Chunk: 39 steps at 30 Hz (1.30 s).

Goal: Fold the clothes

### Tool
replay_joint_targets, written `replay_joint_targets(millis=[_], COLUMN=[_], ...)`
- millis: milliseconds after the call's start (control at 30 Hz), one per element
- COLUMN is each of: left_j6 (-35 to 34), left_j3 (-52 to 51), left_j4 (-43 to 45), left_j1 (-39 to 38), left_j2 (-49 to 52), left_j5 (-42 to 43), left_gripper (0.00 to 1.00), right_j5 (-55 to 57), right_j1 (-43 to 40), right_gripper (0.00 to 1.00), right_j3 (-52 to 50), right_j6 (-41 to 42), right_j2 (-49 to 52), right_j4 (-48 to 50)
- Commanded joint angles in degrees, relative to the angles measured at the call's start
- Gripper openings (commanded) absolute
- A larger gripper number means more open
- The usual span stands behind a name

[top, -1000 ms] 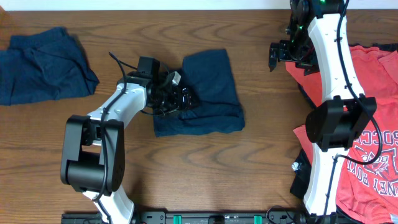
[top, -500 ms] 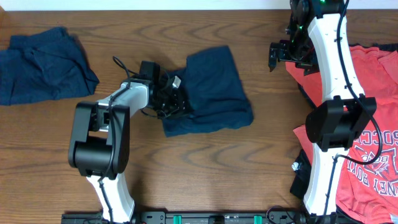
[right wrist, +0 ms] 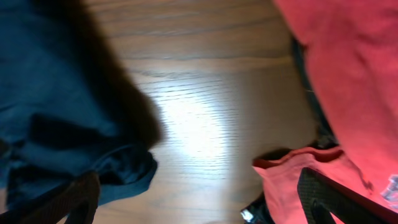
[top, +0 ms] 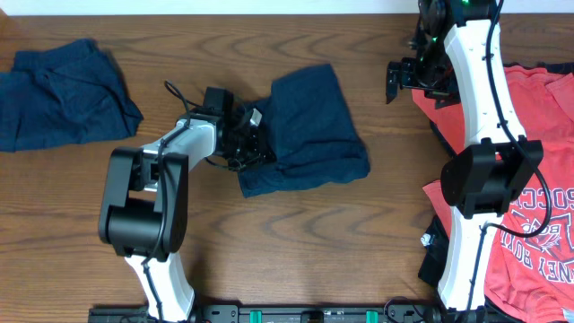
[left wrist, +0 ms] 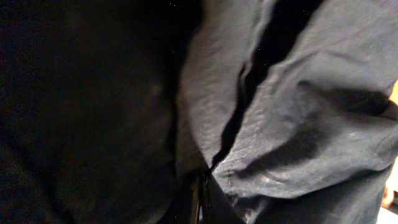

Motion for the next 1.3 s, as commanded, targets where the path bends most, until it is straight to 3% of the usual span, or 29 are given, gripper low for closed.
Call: replay_joint_targets(millis=[0,100,400,833,900,933,967,1000,1267], left_j6=[-1.4,-1.5,-1.5,-1.3,-1.3,-1.3,-1.3,-1.3,-0.6], left_j3=[-0.1,-0.1,-0.1,-0.1,-0.1,-0.1,-0.1,-0.1,-0.1], left_j4=[-0.6,-1.1,-3.9,-5.6,-5.6,-5.7,-5.7,-5.7,-7.3], left_j1=[0.0,0.0,0.3,3.5,4.3,4.7,5.2,5.6,7.1], left_j2=[-4.4,-5.7,-5.7,-6.8,-7.2,-7.4,-7.6,-8.0,-11.3], left_j5=[-4.4,-4.6,-6.7,-6.7,-7.3,-7.4,-7.3,-7.3,-9.8], left_gripper=[0.49,0.71,0.68,0.67,0.67,0.67,0.67,0.67,0.67], right_j5=[-6.4,-8.3,-18.9,-21.8,-22.6,-22.6,-22.6,-22.5,-22.3], right_j1=[1.0,1.5,4.1,13.3,14.8,15.5,16.1,16.5,17.1], right_gripper=[0.99,0.99,0.99,0.98,0.82,0.44,0.14,0.01,0.01], right_j3=[-1.4,-4.0,-14.5,-15.0,-15.0,-15.0,-15.0,-15.0,-15.0], right_j6=[-4.6,-5.3,-15.3,-21.9,-22.7,-22.6,-22.1,-21.3,-19.5], right_j2=[0.8,2.1,5.9,14.4,14.8,14.9,14.9,14.9,14.8], right_j4=[0.3,1.8,7.7,10.2,11.4,12.2,13.1,13.9,16.0])
